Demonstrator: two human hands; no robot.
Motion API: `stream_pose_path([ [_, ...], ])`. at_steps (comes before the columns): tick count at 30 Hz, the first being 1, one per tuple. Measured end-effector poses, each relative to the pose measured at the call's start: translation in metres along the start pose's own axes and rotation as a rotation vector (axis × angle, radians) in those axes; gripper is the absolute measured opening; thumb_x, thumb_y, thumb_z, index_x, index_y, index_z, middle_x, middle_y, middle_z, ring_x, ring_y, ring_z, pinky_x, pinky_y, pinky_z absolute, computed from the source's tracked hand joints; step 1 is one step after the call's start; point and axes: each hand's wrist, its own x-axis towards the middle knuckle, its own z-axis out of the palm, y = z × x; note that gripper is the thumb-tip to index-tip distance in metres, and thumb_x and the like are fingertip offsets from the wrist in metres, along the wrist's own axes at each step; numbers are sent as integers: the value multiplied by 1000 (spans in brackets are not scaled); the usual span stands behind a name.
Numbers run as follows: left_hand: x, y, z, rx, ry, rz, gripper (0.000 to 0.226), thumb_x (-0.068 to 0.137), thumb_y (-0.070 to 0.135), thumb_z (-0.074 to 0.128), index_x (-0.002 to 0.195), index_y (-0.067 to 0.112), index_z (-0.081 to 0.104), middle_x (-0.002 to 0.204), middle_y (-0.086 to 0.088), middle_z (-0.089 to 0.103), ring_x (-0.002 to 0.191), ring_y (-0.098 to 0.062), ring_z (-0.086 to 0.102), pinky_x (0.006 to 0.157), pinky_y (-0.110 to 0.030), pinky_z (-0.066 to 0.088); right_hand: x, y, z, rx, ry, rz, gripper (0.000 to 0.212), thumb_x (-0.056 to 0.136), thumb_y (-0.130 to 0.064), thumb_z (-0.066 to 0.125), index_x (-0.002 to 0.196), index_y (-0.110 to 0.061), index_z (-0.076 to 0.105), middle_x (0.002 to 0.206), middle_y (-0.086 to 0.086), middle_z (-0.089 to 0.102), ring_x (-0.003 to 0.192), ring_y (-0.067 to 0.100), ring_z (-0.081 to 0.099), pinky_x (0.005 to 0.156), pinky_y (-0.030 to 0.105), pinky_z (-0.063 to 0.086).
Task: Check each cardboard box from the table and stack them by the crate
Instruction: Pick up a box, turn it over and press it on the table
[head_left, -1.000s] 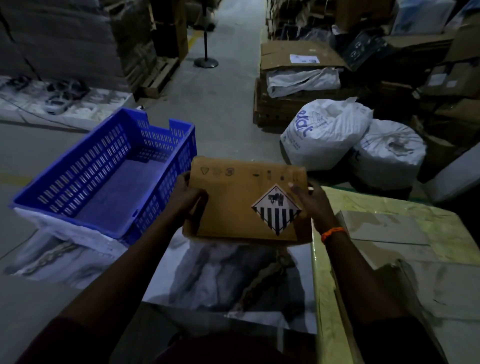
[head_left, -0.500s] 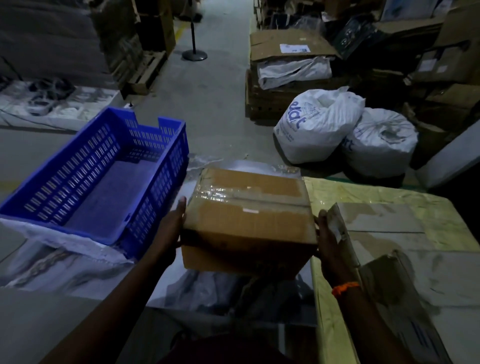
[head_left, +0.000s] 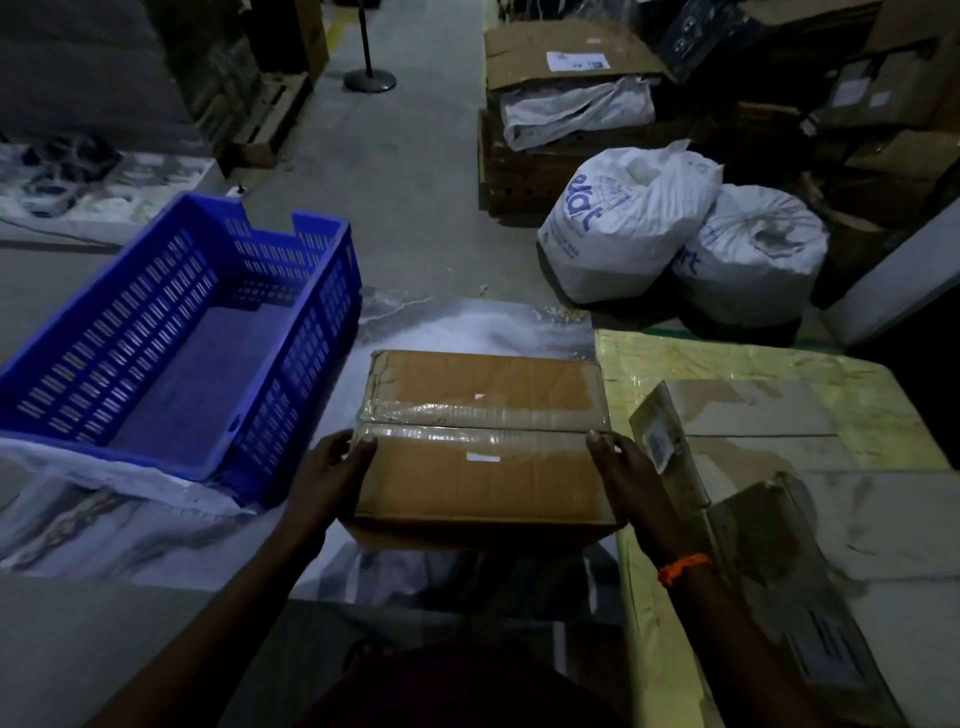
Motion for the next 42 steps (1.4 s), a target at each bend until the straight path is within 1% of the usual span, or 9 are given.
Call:
stream_pose_path([
  [4,32,33,8,38,38,64,59,96,44,65,148,20,48,134,-4,57,118,-25,59,102,-50,50,40,-21,1,-3,20,-38,74,84,-72,67,140,-24,57,128,3,68,112,22,67,96,48,57],
  [8,54,59,18,86,-40,91,36,94,38,63,125,18,63,111,-7,70,103,-31,68,91,-51,56,70,-44,10,101,6,-15,46,89,-47,75,123,-18,68,113,2,74,103,23,70,95,45,57],
  [14,55,71,26,98,18,174,20,94,23,63,112,13,64,97,-11,67,91,-33,66,77,-43,54,75,-59,16,8,129,-19,53,84,-55,74,122,-19,67,116,4,72,108,28,67,97,42,53],
  [20,57,83,26,12,118,306,64,94,23,70,151,17,41,147,-4,49,129,-22,50,97,-39,47,64,-82,2,51,272,-127,70,84,-62,72,136,-18,54,131,5,64,118,28,61,99,43,51],
  [25,43,82,25,-63,146,396,66,95,31,70,152,21,39,152,-1,44,130,-14,47,102,-35,45,42,-87,-5,224,334,-167,64,87,-60,72,134,-21,55,126,1,65,110,17,63,95,40,55],
  [29,27,61,30,-25,170,414,61,98,34,65,153,23,41,147,6,41,126,-8,43,96,-21,43,14,-73,5,219,329,-192,61,92,-48,72,140,-18,51,121,-7,56,106,13,60,73,17,48],
  [33,18,26,26,27,190,393,66,91,54,67,148,26,51,142,7,46,127,-10,47,105,-35,46,-6,-49,18,201,346,-196,64,88,-49,76,141,-24,50,125,-11,54,113,12,57,91,33,54],
  [37,-4,6,24,27,205,400,56,94,41,67,146,26,53,131,12,47,118,-5,52,94,-22,47,-23,-26,21,206,349,-189,61,81,-62,77,132,-44,49,128,-12,59,114,16,64,92,47,59],
  [42,-19,-23,19,68,197,443,55,94,44,67,144,25,54,132,9,50,115,8,54,88,-22,53,-38,-1,19,136,320,-189,78,76,-70,75,139,-34,47,134,-6,60,113,15,65,90,48,61],
])
